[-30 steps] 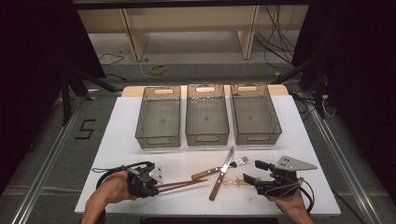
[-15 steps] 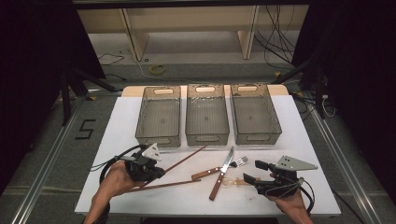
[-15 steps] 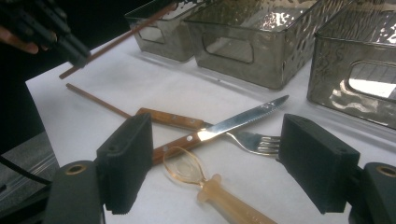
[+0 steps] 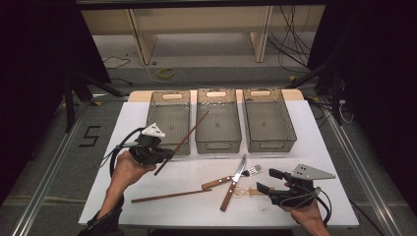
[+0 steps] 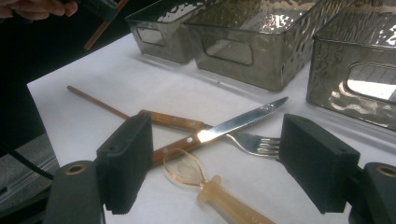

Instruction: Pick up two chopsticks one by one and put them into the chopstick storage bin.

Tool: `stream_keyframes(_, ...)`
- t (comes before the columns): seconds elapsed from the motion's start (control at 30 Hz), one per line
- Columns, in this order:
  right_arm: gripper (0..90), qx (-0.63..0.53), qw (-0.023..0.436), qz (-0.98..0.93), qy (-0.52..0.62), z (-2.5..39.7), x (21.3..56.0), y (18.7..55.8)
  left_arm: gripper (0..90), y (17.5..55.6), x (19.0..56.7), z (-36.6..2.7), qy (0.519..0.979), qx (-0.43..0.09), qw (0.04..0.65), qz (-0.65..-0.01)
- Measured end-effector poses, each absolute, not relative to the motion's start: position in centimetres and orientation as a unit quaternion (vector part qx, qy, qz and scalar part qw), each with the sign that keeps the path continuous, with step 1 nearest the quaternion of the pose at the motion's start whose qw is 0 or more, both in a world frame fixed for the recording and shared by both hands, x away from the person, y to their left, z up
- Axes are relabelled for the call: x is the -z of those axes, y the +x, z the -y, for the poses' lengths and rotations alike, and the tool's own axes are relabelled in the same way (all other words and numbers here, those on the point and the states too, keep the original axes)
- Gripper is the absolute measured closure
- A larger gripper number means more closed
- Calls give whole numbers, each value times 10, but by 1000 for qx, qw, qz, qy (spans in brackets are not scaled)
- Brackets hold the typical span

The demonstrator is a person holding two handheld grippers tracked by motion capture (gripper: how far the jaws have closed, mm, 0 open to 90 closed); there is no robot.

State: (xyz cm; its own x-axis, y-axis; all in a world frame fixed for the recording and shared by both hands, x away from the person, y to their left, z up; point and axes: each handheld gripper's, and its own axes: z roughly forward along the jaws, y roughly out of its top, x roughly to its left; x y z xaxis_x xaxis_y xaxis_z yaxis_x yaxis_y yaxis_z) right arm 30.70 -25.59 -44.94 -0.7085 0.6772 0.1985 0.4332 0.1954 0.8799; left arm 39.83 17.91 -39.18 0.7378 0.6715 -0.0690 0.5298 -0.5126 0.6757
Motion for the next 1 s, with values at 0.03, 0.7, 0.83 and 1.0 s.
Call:
stream_keyframes(0.03,272,-520,117,-764,364,256,449,307,838,401,391,-181,862,-101,351,-353)
stream_keyframes(0.7,272,-519,115,-764,364,256,450,308,838,449,374,-205,822,-122,368,-417)
stream_keyframes(0.83,272,-520,115,-764,364,256,450,308,838,459,373,-209,814,-123,372,-428)
stream_keyframes(1.0,272,-519,114,-765,364,256,450,308,838,472,376,-215,803,-128,375,-445)
